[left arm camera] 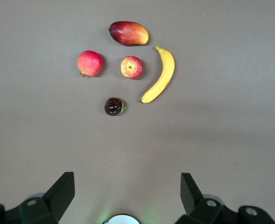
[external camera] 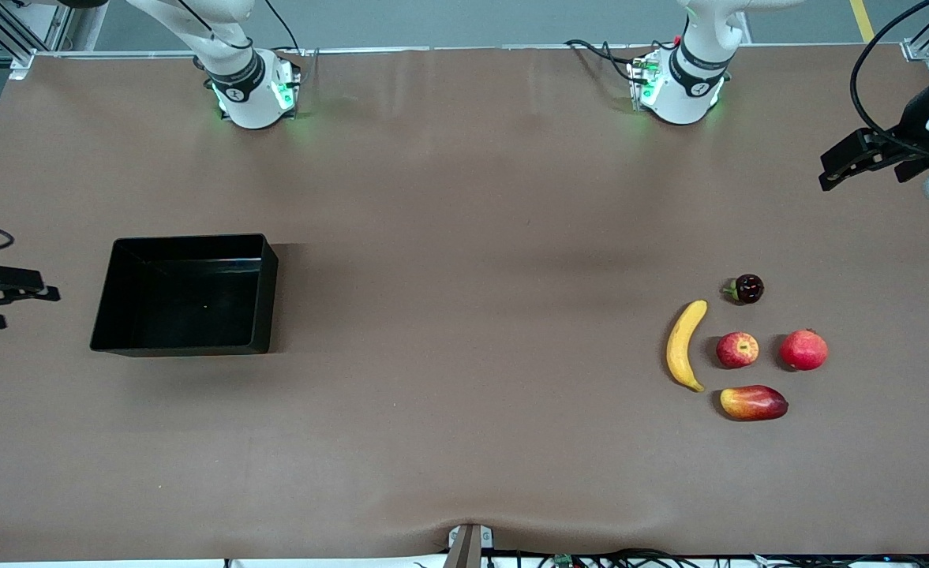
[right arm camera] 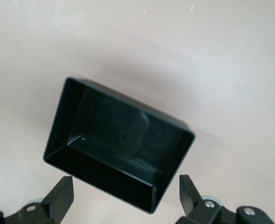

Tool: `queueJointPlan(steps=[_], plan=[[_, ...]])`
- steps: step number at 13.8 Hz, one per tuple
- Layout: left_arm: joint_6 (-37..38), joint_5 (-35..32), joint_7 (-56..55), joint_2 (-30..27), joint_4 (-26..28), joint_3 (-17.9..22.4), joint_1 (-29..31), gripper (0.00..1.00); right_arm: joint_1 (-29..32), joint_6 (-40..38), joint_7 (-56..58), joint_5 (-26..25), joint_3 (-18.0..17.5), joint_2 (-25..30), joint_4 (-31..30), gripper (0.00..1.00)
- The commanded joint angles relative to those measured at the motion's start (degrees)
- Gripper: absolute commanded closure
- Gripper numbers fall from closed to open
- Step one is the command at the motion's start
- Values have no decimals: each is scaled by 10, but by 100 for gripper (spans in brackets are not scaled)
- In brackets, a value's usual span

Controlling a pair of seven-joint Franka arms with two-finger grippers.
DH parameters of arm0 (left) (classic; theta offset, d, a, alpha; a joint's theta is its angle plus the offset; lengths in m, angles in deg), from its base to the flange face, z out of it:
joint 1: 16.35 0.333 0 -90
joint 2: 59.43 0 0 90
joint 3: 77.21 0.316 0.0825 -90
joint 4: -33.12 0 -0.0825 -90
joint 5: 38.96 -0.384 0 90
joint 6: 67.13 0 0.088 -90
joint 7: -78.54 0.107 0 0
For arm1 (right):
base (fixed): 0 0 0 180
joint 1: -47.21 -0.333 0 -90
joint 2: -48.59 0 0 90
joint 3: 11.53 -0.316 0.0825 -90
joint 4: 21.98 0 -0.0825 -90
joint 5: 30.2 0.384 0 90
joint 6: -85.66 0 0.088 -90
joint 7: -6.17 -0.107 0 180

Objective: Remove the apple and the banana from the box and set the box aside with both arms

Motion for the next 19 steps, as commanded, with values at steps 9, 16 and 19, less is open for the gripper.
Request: queueJointPlan(steps=[9,16,19], plan=[[-6,3,3,-12,11,-1,-2,0,-124,-42,-407,-33,7,301,-233,0],[-6,3,-3,-14,9,-2,-3,0,-84,-80,-399,-35,4,314,-200,0],[-5,3,-1,-12,8,-2,-4,0,-83,-76,-398,-34,4,313,-205,0]])
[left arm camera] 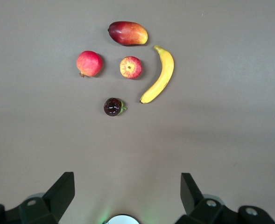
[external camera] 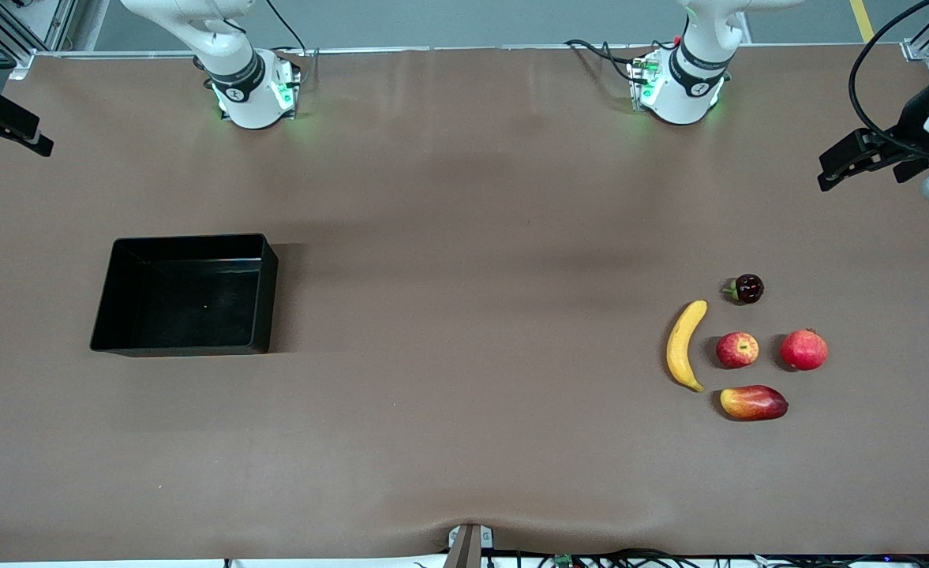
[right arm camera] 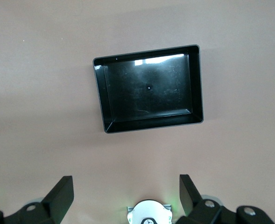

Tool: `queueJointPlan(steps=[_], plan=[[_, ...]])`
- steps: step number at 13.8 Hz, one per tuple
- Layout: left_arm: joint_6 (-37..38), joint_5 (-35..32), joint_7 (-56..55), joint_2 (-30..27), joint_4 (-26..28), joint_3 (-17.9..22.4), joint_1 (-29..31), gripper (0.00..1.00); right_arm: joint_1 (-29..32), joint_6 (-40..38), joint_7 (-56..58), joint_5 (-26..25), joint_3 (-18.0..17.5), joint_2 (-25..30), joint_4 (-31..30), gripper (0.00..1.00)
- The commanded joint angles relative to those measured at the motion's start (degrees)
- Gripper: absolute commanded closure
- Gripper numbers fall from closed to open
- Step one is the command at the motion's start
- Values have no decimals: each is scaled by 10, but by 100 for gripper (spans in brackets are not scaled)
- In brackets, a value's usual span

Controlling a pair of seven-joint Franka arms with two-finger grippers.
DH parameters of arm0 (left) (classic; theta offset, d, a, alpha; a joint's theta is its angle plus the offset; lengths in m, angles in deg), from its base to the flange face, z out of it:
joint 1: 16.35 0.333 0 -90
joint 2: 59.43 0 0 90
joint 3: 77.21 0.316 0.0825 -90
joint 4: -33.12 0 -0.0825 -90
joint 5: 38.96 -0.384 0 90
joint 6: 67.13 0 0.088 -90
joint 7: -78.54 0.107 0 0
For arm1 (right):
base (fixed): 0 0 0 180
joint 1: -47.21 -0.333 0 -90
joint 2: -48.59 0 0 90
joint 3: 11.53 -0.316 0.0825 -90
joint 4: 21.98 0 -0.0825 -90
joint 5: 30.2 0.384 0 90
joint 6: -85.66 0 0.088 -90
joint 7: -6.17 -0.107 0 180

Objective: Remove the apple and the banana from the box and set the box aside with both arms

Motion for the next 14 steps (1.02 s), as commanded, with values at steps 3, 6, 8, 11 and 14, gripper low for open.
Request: queueJointPlan(steps=[3,6,8,11,14], plan=[[-4,2,1,-4,-5,1,-2,0,2,0,1,-6,-3,-1,3,0],[-4,1,1,-3,-6,1,-3,0,0,1,6,-6,-3,-1,3,0],[-4,0,0,-4,-7,1,-3,0,0,5,26,-8,-3,-1,3,0],[-2,0,1,-6,-11,1,-3,0,-1,6,32,-32,-3,-2,3,0],[-1,0,1,-7,-11,1,-3,0,-3,6,31,-34,-3,-2,3,0]])
